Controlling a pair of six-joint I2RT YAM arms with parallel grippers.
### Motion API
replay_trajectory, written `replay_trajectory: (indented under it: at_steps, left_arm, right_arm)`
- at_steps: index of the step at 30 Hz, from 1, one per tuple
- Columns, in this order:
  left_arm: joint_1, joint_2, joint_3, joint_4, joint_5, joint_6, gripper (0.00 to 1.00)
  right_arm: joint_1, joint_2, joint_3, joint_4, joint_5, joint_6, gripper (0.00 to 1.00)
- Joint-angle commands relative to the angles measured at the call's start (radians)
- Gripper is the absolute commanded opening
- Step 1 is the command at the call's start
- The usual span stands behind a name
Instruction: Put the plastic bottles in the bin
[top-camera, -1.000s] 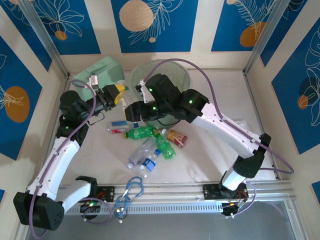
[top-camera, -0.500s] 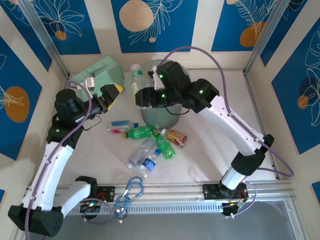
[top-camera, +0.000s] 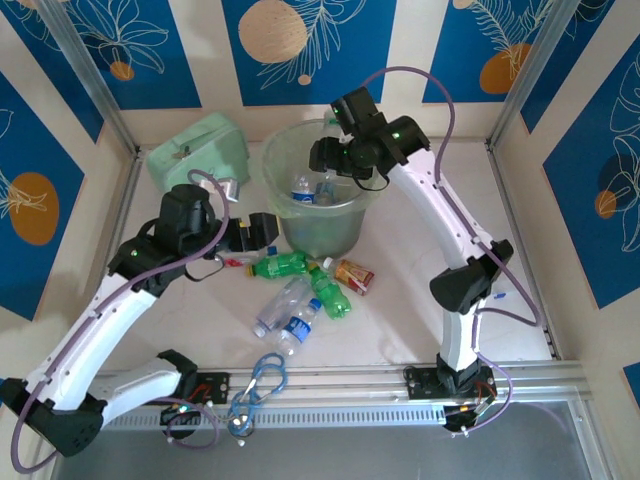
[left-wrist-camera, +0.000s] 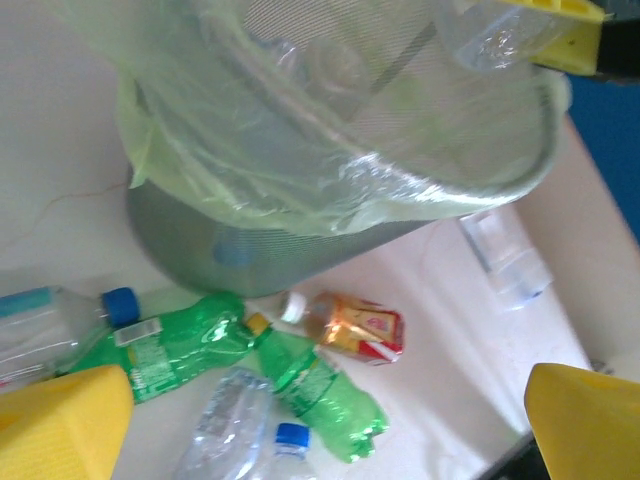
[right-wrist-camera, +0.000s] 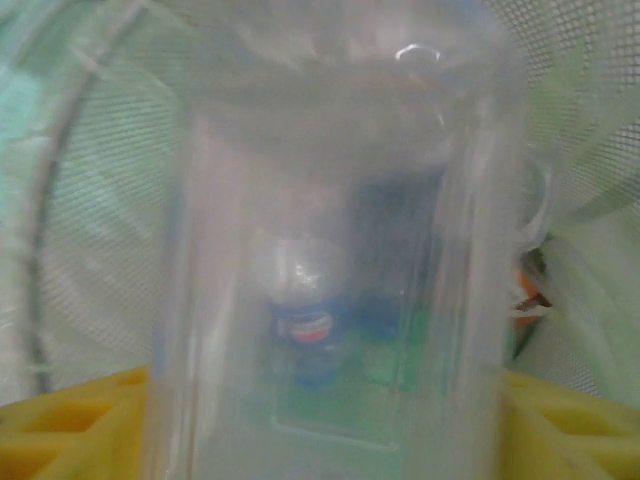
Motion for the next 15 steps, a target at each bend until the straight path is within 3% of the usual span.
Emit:
replay_trajectory:
  at_steps: [1, 8, 15]
  left_arm:
    - [-0.009, -0.005, 0.042, -0.069, -0.092, 0.074, 1.0]
    - [-0.008, -0.029, 0.023, -0.127, -0.133, 0.112, 1.0]
    - [-0.007, -0.073, -0.039, -0.11, -0.151, 0.088, 1.0]
  right_arm:
    - [-0.014, -0.005, 0.045, -0.056, 0.038, -0.02, 0.77]
    - [0.007, -0.047, 0.015, -0.026, 0.101, -0.04, 0.79]
    - [0.119, -0.272, -0.257, 0.004, 0.203, -0.018, 0.79]
